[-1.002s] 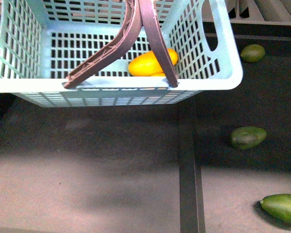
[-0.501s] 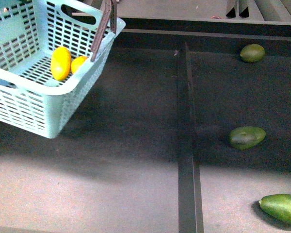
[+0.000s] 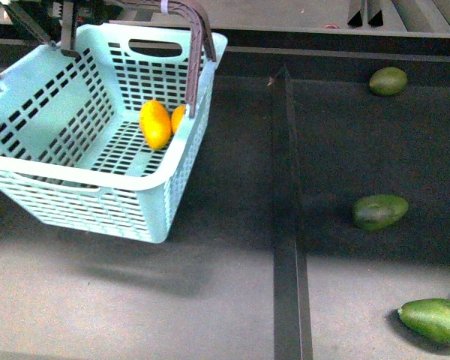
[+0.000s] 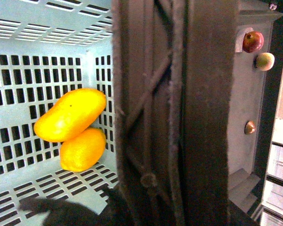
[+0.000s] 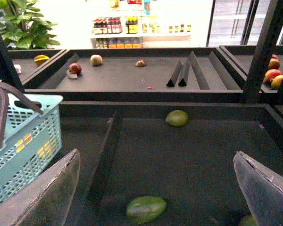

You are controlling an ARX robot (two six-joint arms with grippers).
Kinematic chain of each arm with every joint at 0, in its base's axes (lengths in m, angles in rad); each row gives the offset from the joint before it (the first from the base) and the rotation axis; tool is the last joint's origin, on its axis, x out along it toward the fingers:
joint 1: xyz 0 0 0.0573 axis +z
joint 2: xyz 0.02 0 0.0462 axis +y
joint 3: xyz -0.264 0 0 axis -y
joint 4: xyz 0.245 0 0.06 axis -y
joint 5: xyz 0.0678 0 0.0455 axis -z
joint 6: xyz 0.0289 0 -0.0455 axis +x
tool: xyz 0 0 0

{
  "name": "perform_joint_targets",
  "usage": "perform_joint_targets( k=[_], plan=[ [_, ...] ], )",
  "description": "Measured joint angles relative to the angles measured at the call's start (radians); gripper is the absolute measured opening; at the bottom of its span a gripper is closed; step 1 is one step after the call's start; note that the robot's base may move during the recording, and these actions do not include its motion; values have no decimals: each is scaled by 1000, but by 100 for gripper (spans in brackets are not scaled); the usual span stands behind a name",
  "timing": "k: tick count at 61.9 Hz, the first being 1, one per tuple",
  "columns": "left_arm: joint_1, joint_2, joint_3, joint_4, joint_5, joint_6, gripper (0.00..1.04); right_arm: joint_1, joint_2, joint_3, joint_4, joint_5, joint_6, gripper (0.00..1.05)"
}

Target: Pick lemon and mango into basket

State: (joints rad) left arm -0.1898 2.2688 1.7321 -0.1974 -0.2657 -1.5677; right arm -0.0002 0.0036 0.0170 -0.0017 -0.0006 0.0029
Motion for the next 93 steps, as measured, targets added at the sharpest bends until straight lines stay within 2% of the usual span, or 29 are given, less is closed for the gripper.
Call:
perform_joint_targets(
  k=[17,23,35,43,53,60,61,64,67,73,79,90,93],
  plan=[
    [7,-106,-235,165,9,42,16,0,0,0,0,0,0,96],
    [8,-131,-281,198,19,36,41,0,0,0,0,0,0,96],
    [8,-233,-386,283,-10,37,76,0,0,0,0,0,0,96],
    [10,-354,-489,278,-81,55,99,0,0,0,0,0,0,96],
    [-10,-516,-623,266,-161,108,98,0,0,0,0,0,0,96],
    [-42,-558,-635,267,-169,135,98,0,0,0,0,0,0,96],
    [-43,-558,-642,289,-152,172,97,0,0,0,0,0,0,96],
    [-33,-565,-726,518,-35,354,89,0,0,0,0,0,0,96],
    [-18,-581,-855,791,58,642,79,0,0,0,0,1,0,96],
    [13,-657,-1051,1087,104,1136,60,0,0,0,0,2,0,96],
    [48,-762,-1175,1165,119,1406,40,0,0,0,0,2,0,96],
    [78,-888,-1358,1187,164,1532,5,0,0,0,0,2,0,96],
    [86,-921,-1392,1188,167,1540,4,0,0,0,0,2,0,96]
  ],
)
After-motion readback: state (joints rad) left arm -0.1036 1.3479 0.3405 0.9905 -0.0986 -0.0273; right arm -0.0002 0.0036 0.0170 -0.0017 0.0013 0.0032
